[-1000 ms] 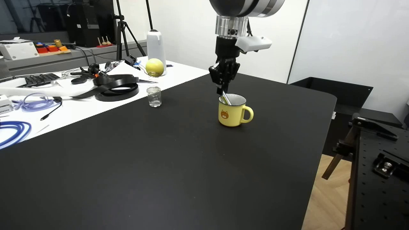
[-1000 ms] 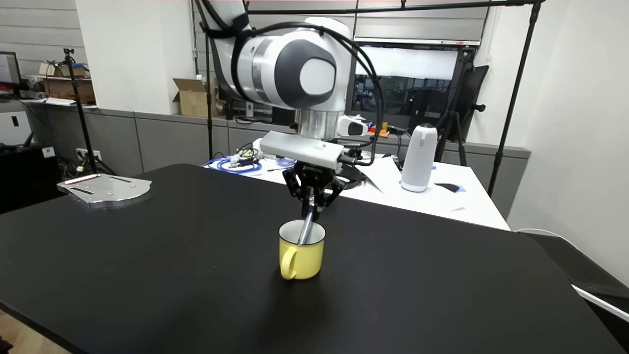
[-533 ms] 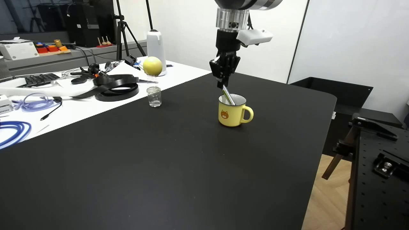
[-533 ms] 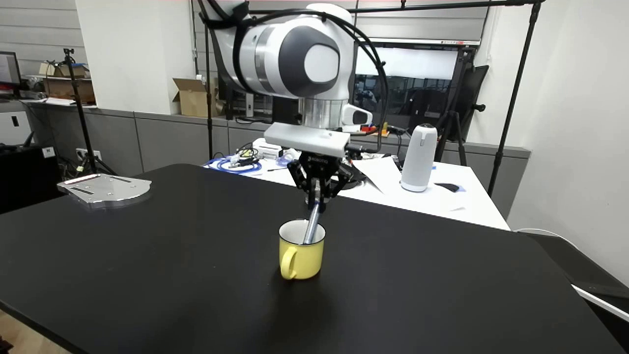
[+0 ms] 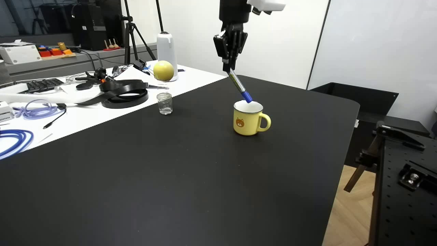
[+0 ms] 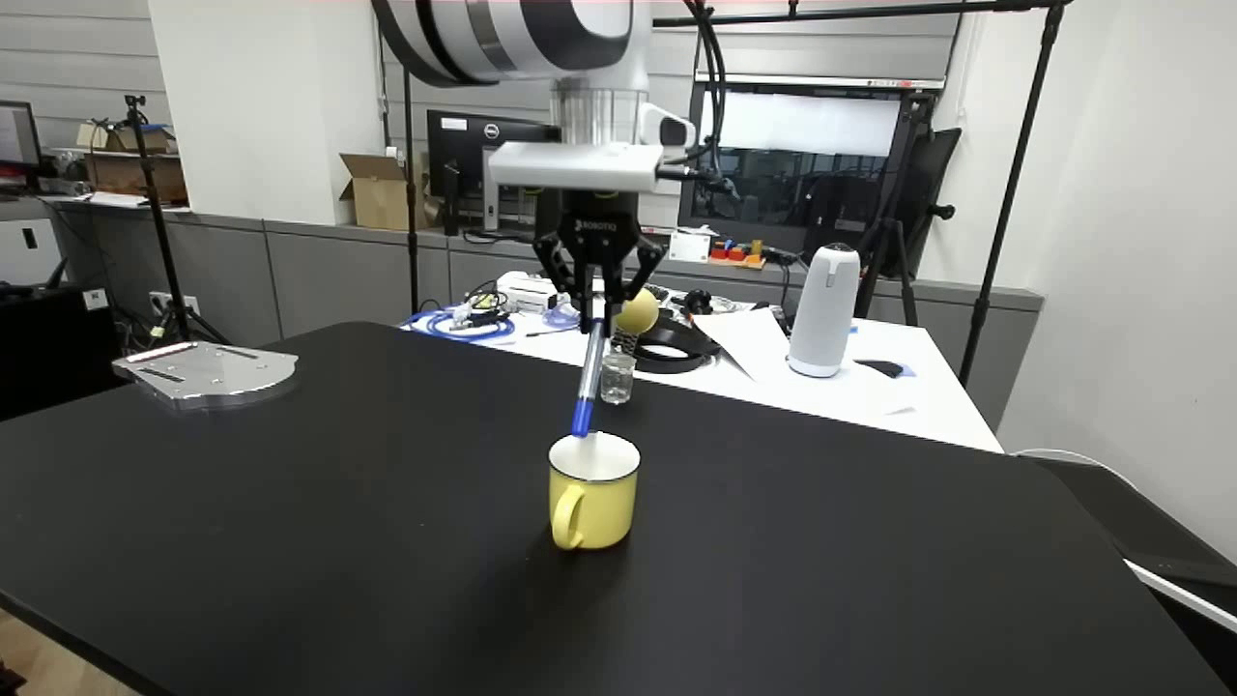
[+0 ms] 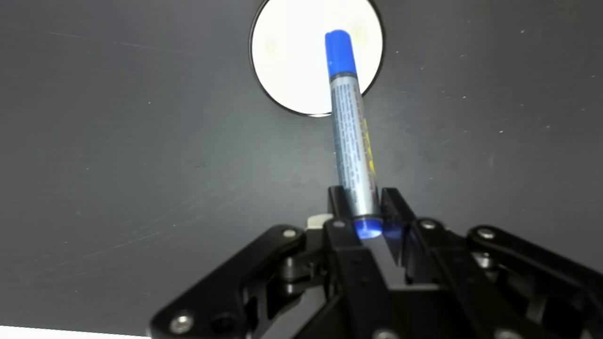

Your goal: Take the marker out of the cup and put it on the table

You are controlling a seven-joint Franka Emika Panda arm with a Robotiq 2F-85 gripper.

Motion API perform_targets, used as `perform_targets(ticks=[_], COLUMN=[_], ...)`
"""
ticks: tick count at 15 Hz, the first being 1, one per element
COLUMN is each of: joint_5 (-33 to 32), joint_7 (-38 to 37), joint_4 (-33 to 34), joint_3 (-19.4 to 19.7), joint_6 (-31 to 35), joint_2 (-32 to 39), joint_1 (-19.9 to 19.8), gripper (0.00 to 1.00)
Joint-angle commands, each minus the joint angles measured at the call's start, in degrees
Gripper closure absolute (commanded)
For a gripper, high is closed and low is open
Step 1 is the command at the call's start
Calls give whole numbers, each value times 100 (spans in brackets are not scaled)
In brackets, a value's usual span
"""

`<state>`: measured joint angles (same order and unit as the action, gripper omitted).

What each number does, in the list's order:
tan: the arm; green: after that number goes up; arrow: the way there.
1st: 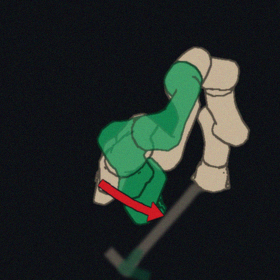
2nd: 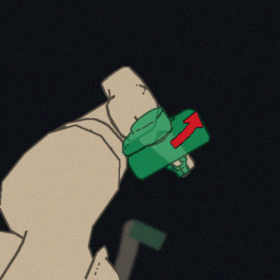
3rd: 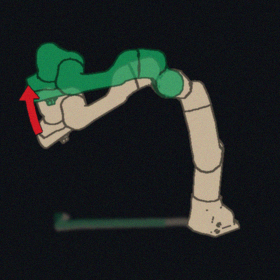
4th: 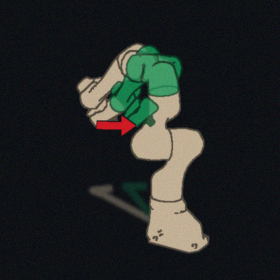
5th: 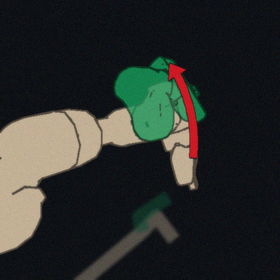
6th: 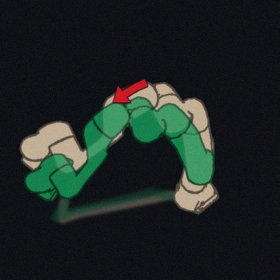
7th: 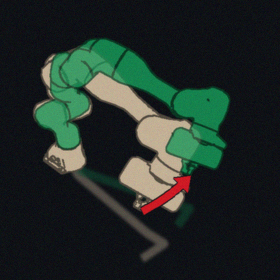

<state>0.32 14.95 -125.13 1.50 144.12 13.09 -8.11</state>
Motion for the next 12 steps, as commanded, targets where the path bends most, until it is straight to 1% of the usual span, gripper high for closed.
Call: perform_targets(ticks=[1, 3, 8, 10, 12], joint_5=[337, 554, 954, 963, 916], joint_7=[286, 457, 780, 797, 746], joint_4=[227, 383, 880, 1076, 1273], joint_3=[-161, -221, -314, -321, -313], joint_6=[-739, -1010, -1517, -1587, -1518], joint_2=[-166, -83, 585, 889, 1187], joint_1=[97, 139, 134, 122, 103], gripper=[94, 94, 94, 94, 94])
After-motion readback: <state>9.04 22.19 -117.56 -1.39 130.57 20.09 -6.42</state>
